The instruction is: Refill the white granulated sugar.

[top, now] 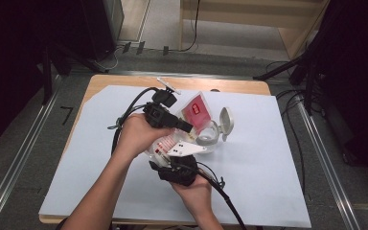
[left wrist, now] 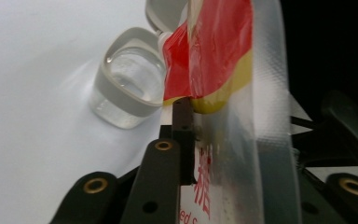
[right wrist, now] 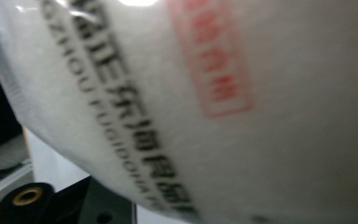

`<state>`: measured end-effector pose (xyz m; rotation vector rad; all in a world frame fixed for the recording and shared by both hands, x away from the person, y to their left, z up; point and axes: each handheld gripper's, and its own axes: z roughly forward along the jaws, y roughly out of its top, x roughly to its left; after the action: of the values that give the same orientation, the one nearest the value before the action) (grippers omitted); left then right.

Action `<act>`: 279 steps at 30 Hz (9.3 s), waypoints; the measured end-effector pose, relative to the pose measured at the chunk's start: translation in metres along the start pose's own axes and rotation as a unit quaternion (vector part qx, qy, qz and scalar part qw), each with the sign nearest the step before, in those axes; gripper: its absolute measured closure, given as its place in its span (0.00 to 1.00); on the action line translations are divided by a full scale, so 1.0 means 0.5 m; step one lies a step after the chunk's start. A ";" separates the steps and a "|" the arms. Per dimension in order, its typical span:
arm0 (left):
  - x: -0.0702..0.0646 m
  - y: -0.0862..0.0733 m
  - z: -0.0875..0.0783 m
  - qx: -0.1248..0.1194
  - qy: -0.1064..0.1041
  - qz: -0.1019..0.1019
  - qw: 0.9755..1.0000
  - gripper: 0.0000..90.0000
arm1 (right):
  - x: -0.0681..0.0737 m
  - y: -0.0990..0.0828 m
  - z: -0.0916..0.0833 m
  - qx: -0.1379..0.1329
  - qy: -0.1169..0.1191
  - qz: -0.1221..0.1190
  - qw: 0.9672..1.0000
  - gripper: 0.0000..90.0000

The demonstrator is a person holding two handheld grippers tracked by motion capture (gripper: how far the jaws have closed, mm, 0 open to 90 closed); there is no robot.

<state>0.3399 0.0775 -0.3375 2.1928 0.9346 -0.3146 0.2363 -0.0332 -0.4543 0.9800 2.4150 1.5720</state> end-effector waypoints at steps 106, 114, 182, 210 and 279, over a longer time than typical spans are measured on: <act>-0.002 0.036 -0.050 -0.013 0.031 0.041 0.999 0.95 | -0.009 0.064 -0.025 0.005 0.028 0.059 0.998 0.61; 0.005 0.041 -0.047 -0.016 0.030 0.041 0.999 0.97 | -0.008 0.069 -0.023 0.005 0.016 0.065 0.998 0.61; -0.022 0.107 -0.040 0.079 0.063 0.043 0.994 0.99 | 0.010 0.085 -0.030 -0.039 0.013 0.060 0.997 0.62; -0.026 0.113 -0.034 0.080 0.066 0.041 0.994 0.98 | 0.010 0.086 -0.033 -0.040 0.008 0.057 0.998 0.62; -0.042 0.111 -0.028 0.064 0.070 0.079 0.992 0.99 | 0.009 0.077 -0.039 -0.055 -0.013 0.050 0.997 0.62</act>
<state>0.3636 0.0495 -0.2885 2.4156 0.8289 -0.1507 0.2425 -0.0359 -0.4115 1.1101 2.2676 1.6923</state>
